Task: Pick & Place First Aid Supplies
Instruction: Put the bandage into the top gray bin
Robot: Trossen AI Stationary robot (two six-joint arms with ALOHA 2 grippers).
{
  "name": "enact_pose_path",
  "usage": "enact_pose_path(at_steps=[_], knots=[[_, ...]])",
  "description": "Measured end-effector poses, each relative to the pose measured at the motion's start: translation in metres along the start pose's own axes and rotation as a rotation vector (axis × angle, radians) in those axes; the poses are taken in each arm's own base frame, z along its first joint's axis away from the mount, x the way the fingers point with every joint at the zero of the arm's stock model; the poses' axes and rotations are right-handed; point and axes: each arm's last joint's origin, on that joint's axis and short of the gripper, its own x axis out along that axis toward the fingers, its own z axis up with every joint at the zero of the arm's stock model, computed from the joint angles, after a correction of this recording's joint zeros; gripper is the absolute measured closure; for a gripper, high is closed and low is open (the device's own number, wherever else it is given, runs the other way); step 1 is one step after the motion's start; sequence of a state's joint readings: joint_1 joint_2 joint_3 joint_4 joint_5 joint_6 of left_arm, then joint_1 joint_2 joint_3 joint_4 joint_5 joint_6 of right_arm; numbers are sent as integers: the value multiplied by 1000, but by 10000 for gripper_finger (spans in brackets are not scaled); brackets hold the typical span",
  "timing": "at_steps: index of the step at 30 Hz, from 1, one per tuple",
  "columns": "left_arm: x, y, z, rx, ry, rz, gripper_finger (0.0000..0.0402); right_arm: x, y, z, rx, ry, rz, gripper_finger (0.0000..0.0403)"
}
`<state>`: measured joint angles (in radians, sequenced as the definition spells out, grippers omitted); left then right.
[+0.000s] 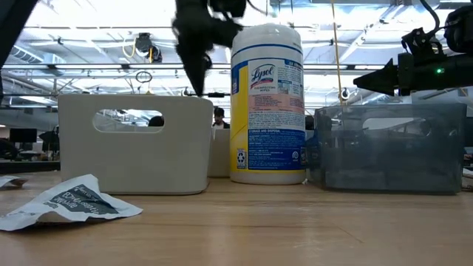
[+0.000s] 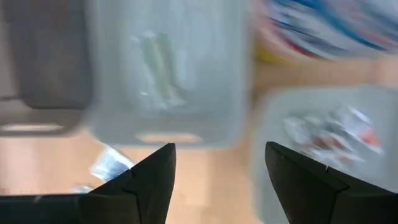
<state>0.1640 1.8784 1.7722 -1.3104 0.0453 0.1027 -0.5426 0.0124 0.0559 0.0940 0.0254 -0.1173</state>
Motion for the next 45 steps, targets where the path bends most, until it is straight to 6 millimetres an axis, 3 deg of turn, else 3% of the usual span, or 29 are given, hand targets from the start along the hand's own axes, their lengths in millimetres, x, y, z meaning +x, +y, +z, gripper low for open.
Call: enact_pose_path(at_steps=[14, 22, 28, 34, 40, 45], knots=[[-8, -151, -82, 166, 69, -71, 173, 0, 0, 0, 0, 0, 1, 140], [-11, -221, -119, 245, 70, -107, 172, 0, 0, 0, 0, 0, 1, 140], [-14, -246, -136, 205, 71, -139, 172, 0, 0, 0, 0, 0, 0, 140], [-12, -262, -140, 143, 43, -184, 172, 0, 0, 0, 0, 0, 0, 140], [12, -291, -140, 157, 19, -191, 172, 0, 0, 0, 0, 0, 0, 140], [48, -308, -138, 117, 71, -127, 172, 0, 0, 0, 0, 0, 0, 140]])
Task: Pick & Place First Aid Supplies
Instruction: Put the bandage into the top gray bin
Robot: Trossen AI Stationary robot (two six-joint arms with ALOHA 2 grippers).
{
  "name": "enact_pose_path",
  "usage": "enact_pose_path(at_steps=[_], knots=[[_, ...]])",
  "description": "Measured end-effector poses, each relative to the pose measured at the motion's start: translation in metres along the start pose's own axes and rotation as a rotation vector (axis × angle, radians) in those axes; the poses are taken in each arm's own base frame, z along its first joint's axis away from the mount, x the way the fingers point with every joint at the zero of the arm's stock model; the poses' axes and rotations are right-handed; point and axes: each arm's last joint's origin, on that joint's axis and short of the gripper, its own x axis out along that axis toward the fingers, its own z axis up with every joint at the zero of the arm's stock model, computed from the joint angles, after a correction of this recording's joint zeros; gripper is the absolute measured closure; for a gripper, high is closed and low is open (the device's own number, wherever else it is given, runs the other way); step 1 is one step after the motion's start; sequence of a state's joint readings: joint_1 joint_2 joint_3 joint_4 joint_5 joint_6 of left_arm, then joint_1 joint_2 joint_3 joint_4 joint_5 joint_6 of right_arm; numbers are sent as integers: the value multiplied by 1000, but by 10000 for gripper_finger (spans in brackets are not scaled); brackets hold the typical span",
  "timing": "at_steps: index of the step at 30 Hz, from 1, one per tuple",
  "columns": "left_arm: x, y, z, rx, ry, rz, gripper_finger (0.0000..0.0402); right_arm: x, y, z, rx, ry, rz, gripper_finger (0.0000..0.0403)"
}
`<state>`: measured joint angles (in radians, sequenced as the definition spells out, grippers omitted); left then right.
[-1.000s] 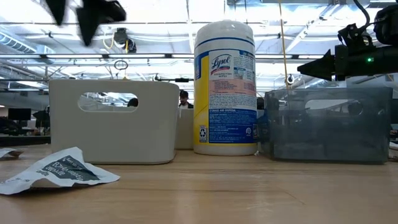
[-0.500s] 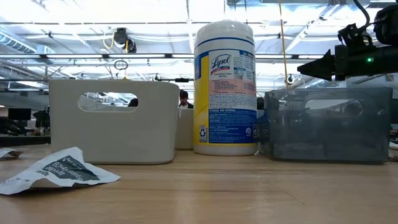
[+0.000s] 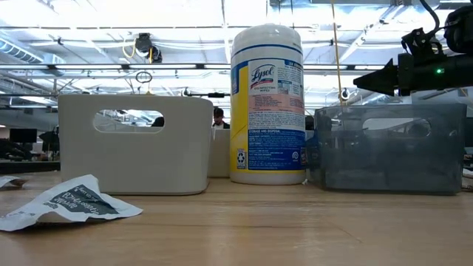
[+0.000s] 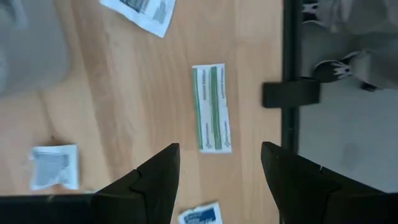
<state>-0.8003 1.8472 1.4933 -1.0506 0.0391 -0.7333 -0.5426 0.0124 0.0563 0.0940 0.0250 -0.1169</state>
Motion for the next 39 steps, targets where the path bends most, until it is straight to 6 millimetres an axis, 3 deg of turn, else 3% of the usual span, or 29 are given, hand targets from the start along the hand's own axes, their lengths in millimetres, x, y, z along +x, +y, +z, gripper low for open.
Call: enact_pose_path(at_steps=[7, 17, 22, 30, 32, 35, 39], knots=[[49, -6, 4, -2, 63, 119, 172, 0, 0, 0, 0, 0, 0, 140], [92, -14, 5, 22, 57, 145, 172, 0, 0, 0, 0, 0, 0, 140], [93, -15, 5, 29, 46, 149, 196, 0, 0, 0, 0, 1, 0, 140], [93, -13, 7, 73, 46, 145, 377, 0, 0, 0, 0, 0, 0, 140], [91, -11, 9, 74, 52, 145, 390, 0, 0, 0, 0, 0, 0, 140], [76, -4, 7, 98, 61, 166, 391, 0, 0, 0, 0, 0, 0, 140], [35, 7, 2, 114, 50, 158, 396, 0, 0, 0, 0, 0, 0, 140]])
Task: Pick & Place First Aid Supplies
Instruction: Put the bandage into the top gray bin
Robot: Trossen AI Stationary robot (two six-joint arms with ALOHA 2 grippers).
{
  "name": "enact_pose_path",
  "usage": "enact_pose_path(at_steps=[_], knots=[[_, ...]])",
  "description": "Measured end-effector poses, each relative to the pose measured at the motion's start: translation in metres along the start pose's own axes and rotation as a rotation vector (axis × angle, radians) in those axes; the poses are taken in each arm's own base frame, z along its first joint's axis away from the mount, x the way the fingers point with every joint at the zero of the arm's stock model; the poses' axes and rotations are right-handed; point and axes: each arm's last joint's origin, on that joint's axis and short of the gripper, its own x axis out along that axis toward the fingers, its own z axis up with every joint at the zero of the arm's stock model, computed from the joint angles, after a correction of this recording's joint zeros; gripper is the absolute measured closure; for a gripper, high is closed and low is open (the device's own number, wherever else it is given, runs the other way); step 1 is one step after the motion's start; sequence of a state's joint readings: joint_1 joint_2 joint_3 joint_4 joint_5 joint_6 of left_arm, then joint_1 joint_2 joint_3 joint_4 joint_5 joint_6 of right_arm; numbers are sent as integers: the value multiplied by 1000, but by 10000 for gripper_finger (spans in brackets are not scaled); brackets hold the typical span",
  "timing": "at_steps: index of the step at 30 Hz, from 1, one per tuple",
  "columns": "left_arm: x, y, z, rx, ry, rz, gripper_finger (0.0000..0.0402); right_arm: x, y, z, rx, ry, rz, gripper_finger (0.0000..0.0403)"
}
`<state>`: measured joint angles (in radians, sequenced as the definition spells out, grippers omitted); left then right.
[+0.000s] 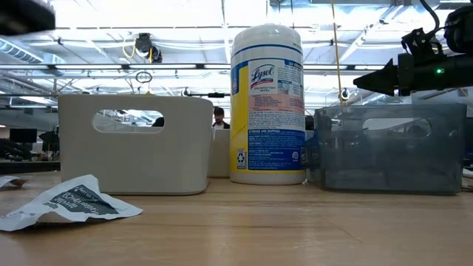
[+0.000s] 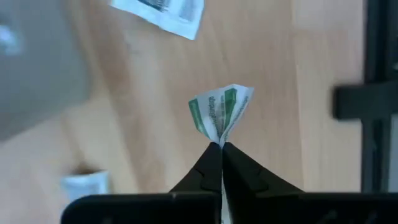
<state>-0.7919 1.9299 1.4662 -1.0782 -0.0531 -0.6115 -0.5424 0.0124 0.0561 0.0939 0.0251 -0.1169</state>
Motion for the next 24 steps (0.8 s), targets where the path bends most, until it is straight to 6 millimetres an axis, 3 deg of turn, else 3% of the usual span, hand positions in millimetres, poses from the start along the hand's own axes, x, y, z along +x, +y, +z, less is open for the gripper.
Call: enact_pose_path(at_steps=[5, 10, 13, 16, 24], knots=[[-46, 22, -15, 35, -28, -30, 398, 0, 0, 0, 0, 0, 0, 140], [-76, 38, -30, 65, -45, -48, 398, 0, 0, 0, 0, 0, 0, 140], [-82, 45, -34, 84, -24, -43, 398, 0, 0, 0, 0, 0, 0, 140], [-84, 65, -30, 58, -8, -29, 399, 0, 0, 0, 0, 0, 0, 140], [-80, 145, -4, -30, 22, -5, 399, 0, 0, 0, 0, 0, 0, 140]])
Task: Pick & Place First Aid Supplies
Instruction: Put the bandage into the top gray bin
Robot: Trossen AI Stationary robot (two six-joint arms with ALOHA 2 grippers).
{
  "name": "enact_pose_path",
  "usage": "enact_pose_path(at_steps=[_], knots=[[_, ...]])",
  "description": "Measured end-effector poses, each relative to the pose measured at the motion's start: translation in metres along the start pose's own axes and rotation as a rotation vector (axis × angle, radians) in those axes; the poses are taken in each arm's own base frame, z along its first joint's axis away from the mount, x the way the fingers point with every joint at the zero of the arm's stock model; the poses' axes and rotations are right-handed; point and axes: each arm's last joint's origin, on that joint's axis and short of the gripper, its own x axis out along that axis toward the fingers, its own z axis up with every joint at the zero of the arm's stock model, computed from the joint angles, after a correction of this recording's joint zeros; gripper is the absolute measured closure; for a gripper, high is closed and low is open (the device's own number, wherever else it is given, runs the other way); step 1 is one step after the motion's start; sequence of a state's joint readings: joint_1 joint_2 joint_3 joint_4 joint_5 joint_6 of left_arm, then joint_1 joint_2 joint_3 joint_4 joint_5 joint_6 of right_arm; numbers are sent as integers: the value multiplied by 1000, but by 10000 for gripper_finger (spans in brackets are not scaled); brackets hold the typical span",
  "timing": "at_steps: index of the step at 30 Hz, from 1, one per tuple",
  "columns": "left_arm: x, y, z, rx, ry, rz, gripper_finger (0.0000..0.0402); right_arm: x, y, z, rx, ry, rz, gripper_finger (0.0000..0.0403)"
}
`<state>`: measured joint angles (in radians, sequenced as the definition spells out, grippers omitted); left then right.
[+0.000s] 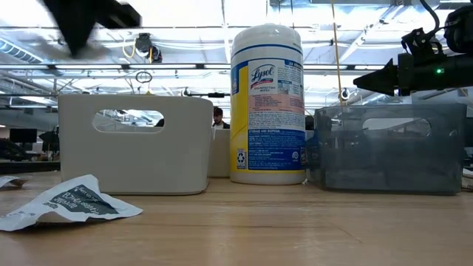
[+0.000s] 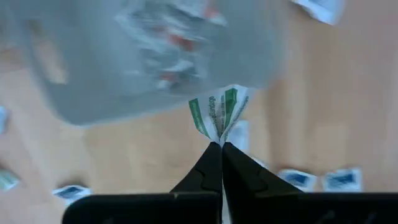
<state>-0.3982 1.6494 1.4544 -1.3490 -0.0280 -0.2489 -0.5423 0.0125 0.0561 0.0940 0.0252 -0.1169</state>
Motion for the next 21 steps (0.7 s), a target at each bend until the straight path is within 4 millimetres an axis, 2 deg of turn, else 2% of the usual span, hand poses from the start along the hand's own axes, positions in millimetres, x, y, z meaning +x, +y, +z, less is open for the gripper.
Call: enact_pose_path(at_steps=[7, 14, 17, 21], knots=[[2, 88, 9, -100, 3, 9, 400, 0, 0, 0, 0, 0, 0, 140], [3, 171, -6, -198, -2, 33, 400, 0, 0, 0, 0, 0, 0, 140], [4, 195, -12, -198, -17, 50, 400, 0, 0, 0, 0, 0, 0, 140], [10, 208, 4, -143, -19, 49, 401, 0, 0, 0, 0, 0, 0, 140]])
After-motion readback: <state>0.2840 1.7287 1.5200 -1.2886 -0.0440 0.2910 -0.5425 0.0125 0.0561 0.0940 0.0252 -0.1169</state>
